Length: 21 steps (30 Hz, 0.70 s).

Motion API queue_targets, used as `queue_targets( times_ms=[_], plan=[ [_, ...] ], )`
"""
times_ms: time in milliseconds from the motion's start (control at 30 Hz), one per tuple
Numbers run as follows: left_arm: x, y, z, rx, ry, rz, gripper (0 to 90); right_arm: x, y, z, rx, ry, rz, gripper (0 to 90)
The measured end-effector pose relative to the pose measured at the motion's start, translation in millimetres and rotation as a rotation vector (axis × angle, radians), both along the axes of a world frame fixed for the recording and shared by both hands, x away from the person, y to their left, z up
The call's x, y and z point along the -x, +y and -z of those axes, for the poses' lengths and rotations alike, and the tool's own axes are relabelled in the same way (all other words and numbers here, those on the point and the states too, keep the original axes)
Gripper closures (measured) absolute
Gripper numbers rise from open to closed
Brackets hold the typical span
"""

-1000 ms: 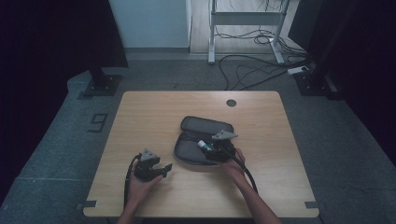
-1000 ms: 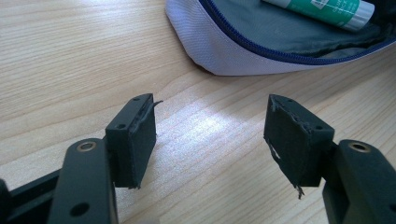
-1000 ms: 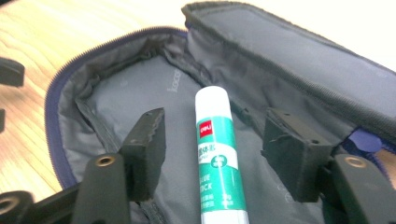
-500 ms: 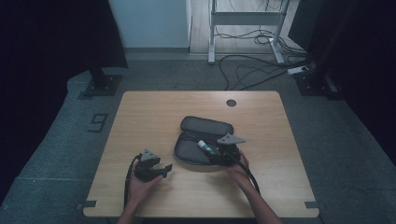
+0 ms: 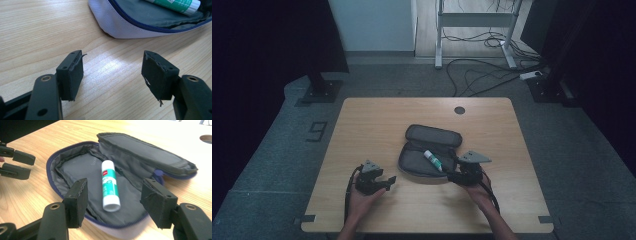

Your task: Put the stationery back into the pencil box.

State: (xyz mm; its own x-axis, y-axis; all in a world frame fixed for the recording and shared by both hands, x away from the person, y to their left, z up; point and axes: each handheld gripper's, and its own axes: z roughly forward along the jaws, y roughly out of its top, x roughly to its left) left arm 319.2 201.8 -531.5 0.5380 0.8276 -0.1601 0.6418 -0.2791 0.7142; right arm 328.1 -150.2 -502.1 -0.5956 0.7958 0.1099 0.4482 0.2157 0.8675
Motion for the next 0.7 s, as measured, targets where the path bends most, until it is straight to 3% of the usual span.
queue_targets(
  times_ms=[433, 700],
  plan=[
    [1.3, 0.7, 0.5, 0.003, 0.006, -0.001, 34.5, 26.0, -45.7, 1.4, 0.009, -0.024, 0.065, 38.3],
    [1.7, 0.8, 0.5, 0.008, 0.009, -0.002, 34.5, 38.8, -79.2, 18.5, 0.005, 0.012, 0.126, 38.3]
  ],
)
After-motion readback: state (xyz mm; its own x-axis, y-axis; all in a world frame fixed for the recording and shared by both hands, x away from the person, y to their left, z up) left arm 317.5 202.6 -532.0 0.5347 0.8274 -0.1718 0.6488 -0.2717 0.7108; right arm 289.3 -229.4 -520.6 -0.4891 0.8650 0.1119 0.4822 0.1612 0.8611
